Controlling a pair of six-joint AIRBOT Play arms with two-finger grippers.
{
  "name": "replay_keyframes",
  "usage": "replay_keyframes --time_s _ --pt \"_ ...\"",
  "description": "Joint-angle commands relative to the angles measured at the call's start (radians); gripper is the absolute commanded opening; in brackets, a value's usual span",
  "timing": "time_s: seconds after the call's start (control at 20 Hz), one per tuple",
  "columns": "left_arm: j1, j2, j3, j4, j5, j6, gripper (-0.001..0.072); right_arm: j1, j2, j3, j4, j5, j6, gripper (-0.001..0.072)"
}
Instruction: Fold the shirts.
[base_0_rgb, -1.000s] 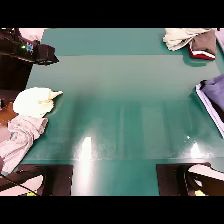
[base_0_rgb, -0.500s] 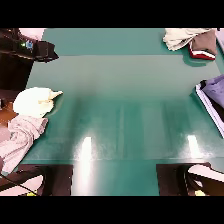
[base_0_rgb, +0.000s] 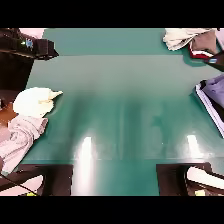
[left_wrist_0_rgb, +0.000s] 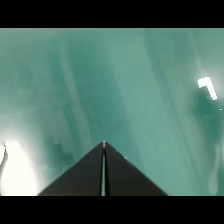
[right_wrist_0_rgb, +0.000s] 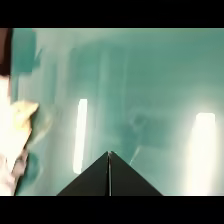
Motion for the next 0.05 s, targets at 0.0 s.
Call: replay_keyframes --time_s 0.0 --pt "0.001 0.000 0.000 0.000 0.003 0.000 0.0027 0.153 0.000 0.000 0.013 -0.027 -0.006 0.0016"
